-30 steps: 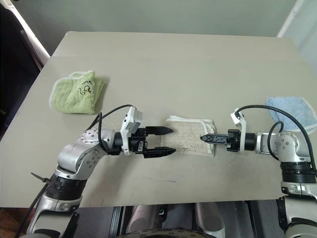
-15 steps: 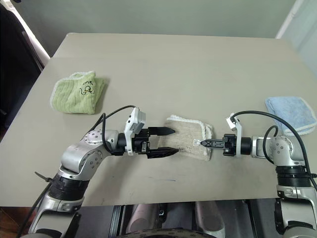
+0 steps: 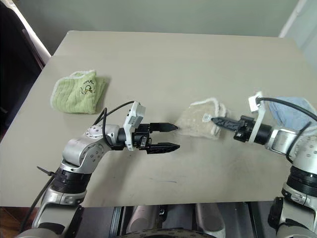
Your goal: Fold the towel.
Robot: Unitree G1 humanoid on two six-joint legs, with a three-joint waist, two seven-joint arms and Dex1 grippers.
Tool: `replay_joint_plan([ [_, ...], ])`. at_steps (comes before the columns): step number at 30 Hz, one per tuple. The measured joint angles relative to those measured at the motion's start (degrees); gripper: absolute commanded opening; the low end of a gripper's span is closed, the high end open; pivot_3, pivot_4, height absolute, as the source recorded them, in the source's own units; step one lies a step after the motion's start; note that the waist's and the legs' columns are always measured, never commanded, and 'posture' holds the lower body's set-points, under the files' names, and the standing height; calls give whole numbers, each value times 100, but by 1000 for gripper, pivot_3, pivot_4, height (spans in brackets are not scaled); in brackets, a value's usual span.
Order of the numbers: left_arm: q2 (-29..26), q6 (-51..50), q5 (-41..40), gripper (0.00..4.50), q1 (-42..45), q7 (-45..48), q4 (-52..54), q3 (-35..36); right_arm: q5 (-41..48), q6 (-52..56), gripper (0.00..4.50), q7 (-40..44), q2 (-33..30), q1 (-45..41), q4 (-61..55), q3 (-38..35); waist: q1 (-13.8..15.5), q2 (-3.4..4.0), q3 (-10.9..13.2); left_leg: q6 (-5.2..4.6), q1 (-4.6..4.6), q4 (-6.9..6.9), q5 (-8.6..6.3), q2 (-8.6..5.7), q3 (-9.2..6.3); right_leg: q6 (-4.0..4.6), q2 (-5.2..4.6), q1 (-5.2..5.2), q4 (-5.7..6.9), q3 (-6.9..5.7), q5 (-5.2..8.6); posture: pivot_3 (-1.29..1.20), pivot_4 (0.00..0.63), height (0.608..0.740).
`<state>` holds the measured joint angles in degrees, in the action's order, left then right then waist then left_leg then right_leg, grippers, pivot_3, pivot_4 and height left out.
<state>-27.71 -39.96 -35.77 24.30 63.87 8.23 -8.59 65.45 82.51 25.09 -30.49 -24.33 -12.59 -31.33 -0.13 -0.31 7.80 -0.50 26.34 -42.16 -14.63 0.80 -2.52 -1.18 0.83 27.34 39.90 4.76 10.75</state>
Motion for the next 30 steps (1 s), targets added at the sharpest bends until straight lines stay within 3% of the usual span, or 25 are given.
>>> replay_joint_plan([
  [4, 187, -1, 19, 4500, 144, 7, -147, -154, 251, -530, 62, -1156, 250, -5, -211, -798, 33, 0, 0, -6, -1, 0, 2, -2, -1, -5, -4, -2, 0, 1, -2, 0, 150, 697],
  [10, 296, 196, 253, 4500, 371, 246, -727, -361, 394, -1303, 62, -1929, 121, 137, -240, -1421, 39, 7, 4, -8, 3, 1, 1, -3, -3, -59, -6, 1, 0, 4, 23, 0, 150, 697],
  [19, 434, 712, 541, 4500, 409, 582, -1252, -421, 347, -2294, 62, -2503, -687, 90, 539, -1978, 54, 9, 4, -15, 5, 1, -4, -4, -2, -92, -10, 0, -2, 5, 35, 0, 150, 697],
  [30, 553, 744, 639, 4500, 298, 414, -1036, -543, 323, -2675, 62, -2511, -816, 790, 1264, -2137, 72, 18, 5, -18, 5, 0, -4, -5, 0, -105, -13, -4, -3, 7, 37, 0, 150, 697],
])
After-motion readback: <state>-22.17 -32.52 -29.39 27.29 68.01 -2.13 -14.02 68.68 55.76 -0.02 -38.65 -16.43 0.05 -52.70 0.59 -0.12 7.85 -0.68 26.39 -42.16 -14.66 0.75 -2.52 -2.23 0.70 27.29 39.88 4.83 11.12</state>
